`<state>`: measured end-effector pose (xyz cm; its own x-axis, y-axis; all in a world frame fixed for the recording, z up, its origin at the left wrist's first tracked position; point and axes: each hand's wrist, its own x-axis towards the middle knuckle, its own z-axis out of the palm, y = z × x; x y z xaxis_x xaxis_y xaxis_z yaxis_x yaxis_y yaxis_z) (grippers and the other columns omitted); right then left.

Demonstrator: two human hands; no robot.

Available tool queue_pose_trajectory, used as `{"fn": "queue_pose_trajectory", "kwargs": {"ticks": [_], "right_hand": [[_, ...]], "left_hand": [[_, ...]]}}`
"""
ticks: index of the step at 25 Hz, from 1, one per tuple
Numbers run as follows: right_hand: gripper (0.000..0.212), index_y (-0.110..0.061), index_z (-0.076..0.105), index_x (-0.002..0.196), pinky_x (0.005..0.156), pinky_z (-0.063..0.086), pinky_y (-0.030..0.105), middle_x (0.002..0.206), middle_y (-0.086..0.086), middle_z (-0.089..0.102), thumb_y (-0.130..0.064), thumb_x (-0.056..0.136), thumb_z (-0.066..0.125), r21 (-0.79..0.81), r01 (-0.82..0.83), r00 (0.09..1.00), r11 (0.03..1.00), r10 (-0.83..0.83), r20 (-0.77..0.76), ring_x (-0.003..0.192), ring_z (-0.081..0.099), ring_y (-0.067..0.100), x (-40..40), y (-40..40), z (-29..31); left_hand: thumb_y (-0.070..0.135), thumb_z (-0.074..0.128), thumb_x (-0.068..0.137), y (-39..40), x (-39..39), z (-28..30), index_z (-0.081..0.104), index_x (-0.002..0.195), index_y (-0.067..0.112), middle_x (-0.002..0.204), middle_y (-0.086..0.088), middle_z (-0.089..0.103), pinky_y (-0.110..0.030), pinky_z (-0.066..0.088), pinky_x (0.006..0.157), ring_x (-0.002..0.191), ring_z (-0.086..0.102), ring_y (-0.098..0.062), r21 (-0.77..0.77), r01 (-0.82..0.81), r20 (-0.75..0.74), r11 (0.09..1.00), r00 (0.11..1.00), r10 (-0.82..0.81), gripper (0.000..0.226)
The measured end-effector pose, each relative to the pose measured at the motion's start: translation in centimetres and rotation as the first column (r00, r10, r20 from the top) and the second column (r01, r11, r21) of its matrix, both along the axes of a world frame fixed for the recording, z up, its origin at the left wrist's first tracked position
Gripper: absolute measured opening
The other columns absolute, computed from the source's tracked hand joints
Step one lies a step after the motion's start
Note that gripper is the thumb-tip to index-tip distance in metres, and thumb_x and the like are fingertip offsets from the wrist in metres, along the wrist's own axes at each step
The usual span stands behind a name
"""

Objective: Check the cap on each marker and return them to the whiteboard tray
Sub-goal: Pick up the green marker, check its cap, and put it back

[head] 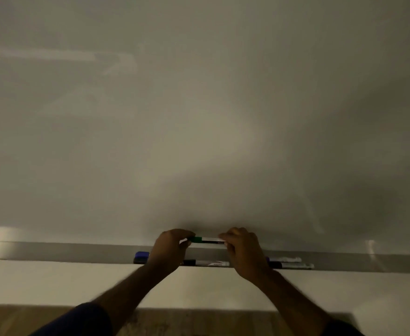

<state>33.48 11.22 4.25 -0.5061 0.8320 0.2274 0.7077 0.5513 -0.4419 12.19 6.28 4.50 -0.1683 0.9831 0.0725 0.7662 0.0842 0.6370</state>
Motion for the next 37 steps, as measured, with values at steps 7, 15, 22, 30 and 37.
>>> {"fn": "queue_pose_trajectory", "kwargs": {"ticks": [7, 15, 22, 30, 37], "right_hand": [[0.032, -0.022, 0.066, 0.115, 0.092, 0.038, 0.031, 0.108, 0.001, 0.065, -0.007, 0.088, 0.057, -0.164, 0.060, 0.994, 0.985, -0.045, 0.098, 0.106, 0.054, 0.022, -0.8, 0.3, -4.3], [0.030, -0.019, 0.069, 0.105, 0.085, 0.043, 0.033, 0.101, 0.006, 0.063, -0.002, 0.086, 0.053, -0.221, 0.106, 0.986, 0.969, -0.074, 0.146, 0.099, 0.054, 0.027, -1.0, 0.4, -6.5], [0.036, -0.026, 0.066, 0.115, 0.091, 0.039, 0.035, 0.111, 0.003, 0.063, -0.005, 0.087, 0.056, -0.217, 0.103, 0.985, 0.971, -0.069, 0.159, 0.111, 0.050, 0.027, -1.9, 0.5, -7.1], [0.041, -0.029, 0.061, 0.122, 0.093, 0.034, 0.035, 0.118, 0.001, 0.057, -0.007, 0.089, 0.053, -0.205, 0.086, 0.973, 0.975, -0.038, 0.227, 0.118, 0.044, 0.025, -2.2, 0.2, -7.4], [0.038, -0.025, 0.064, 0.116, 0.091, 0.040, 0.038, 0.108, 0.003, 0.060, -0.003, 0.087, 0.052, -0.153, 0.081, 0.983, 0.985, -0.053, 0.176, 0.110, 0.049, 0.026, -0.4, 0.2, -6.6]], "left_hand": [[0.006, 0.055, 0.087, -0.2, 0.4, -4.0, 0.060, 0.120, 0.025, 0.117, -0.001, 0.067, -0.028, 0.047, 0.091, 0.104, 0.061, -0.015, -0.149, 0.046, -0.105, 0.988, 0.993, -0.062, 0.038], [-0.003, 0.050, 0.084, -0.8, -1.3, -6.2, 0.061, 0.115, 0.028, 0.116, -0.003, 0.066, -0.030, 0.045, 0.089, 0.105, 0.059, -0.020, -0.205, 0.037, -0.113, 0.978, 0.992, -0.061, 0.046], [-0.002, 0.049, 0.086, -0.9, -2.0, -6.8, 0.055, 0.124, 0.027, 0.125, -0.005, 0.062, -0.034, 0.046, 0.094, 0.111, 0.058, -0.021, -0.245, 0.051, -0.086, 0.968, 0.994, -0.074, 0.048], [-0.005, 0.048, 0.087, -1.1, -2.1, -7.3, 0.046, 0.135, 0.025, 0.140, 0.000, 0.051, -0.034, 0.037, 0.106, 0.126, 0.048, -0.019, -0.237, 0.082, -0.120, 0.968, 0.986, -0.113, 0.056], [-0.003, 0.049, 0.088, -1.2, -2.2, -7.2, 0.045, 0.135, 0.023, 0.143, 0.000, 0.049, -0.033, 0.032, 0.109, 0.130, 0.045, -0.017, -0.207, 0.107, -0.176, 0.972, 0.974, -0.144, 0.054]]}}
